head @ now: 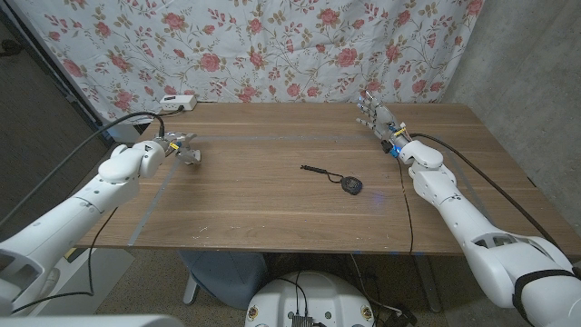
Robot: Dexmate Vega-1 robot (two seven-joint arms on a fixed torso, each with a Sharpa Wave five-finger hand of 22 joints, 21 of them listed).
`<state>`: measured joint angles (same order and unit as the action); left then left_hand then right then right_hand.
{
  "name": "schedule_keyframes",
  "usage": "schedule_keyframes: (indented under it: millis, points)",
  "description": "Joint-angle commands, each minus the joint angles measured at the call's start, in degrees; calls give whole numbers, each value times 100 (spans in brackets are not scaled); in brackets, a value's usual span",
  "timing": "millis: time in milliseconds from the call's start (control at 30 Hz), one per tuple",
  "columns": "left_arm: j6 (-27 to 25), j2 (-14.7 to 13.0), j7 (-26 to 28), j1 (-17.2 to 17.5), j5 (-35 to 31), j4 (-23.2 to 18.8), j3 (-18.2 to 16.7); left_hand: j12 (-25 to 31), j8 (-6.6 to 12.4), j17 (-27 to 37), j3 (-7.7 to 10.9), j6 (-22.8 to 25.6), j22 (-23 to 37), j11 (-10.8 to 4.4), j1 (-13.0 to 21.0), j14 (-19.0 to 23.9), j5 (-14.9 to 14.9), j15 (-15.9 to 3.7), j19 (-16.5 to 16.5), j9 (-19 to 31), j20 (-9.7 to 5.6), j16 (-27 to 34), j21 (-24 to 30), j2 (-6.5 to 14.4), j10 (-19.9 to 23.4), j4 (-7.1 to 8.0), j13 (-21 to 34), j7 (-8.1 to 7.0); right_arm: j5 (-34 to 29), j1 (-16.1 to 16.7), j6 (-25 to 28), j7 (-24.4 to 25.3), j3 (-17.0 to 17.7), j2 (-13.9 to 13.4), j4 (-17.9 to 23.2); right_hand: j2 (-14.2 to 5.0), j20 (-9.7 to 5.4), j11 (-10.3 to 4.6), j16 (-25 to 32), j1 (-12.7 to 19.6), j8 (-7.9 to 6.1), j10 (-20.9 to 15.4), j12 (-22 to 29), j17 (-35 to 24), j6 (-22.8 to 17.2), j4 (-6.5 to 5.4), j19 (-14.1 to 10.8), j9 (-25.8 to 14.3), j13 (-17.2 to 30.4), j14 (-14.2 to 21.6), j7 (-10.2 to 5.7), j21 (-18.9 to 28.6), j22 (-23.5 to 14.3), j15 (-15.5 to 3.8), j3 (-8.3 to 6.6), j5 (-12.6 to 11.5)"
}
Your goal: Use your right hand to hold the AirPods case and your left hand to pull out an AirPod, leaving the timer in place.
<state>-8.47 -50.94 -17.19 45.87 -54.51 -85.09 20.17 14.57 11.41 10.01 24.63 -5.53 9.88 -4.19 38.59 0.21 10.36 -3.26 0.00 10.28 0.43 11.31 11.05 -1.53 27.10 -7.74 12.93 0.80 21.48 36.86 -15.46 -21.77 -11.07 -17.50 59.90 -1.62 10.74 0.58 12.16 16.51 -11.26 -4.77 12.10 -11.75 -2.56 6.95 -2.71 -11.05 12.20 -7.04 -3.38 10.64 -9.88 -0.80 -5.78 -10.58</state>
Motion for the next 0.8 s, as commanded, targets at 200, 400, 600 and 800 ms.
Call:
schedule_keyframes:
  millis: [200, 400, 600, 800]
  points:
    - [-17, -27, 16, 26, -89, 6, 54, -78, -54, 22, 49, -73, 6, -83, 102, -44, 77, -5, 19, 8, 26, -15, 17, 11, -82, -103, 21, -66, 0, 41, 52, 18, -13, 3, 80, -41, 27, -17, 9, 12, -29, -17, -5, 0, -35, 13, 20, -13, 2, -2, -8, 29, -5, 36, -25, -11]
    - [69, 8, -33, -51, -27, 104, 77, -125, -59, 20, 108, -135, 3, -107, 265, -92, 104, -8, 22, 9, 22, -30, 10, 14, -158, -185, 26, -79, -12, 44, 46, 20, -26, 8, 75, -46, 25, -11, 10, 12, -30, -18, -5, 0, -38, 12, 17, -13, 2, -1, -9, 30, -5, 38, -26, -11]
    - [128, 27, -60, -103, -7, 158, 101, -174, -60, 18, 131, -167, 3, -55, 349, -129, 111, 21, 38, 9, 52, -40, 11, 0, -256, -213, 24, -94, 6, 43, 88, 49, -21, 33, 74, -50, 27, -13, 10, 14, -29, -19, -4, 0, -36, 13, 15, -13, 2, -1, -13, 31, -5, 36, -28, -10]
    - [103, 64, -60, -137, -9, 195, 102, -241, -56, 17, 155, -187, 3, -19, 434, -161, 115, 24, 51, 10, 52, -49, 11, -10, -413, -223, 15, -95, -4, 6, 44, 27, -35, 52, -5, -54, 25, -5, 10, 14, -30, -25, -2, 0, -40, 13, 14, -13, 2, -1, -10, 32, -5, 33, -29, -9]
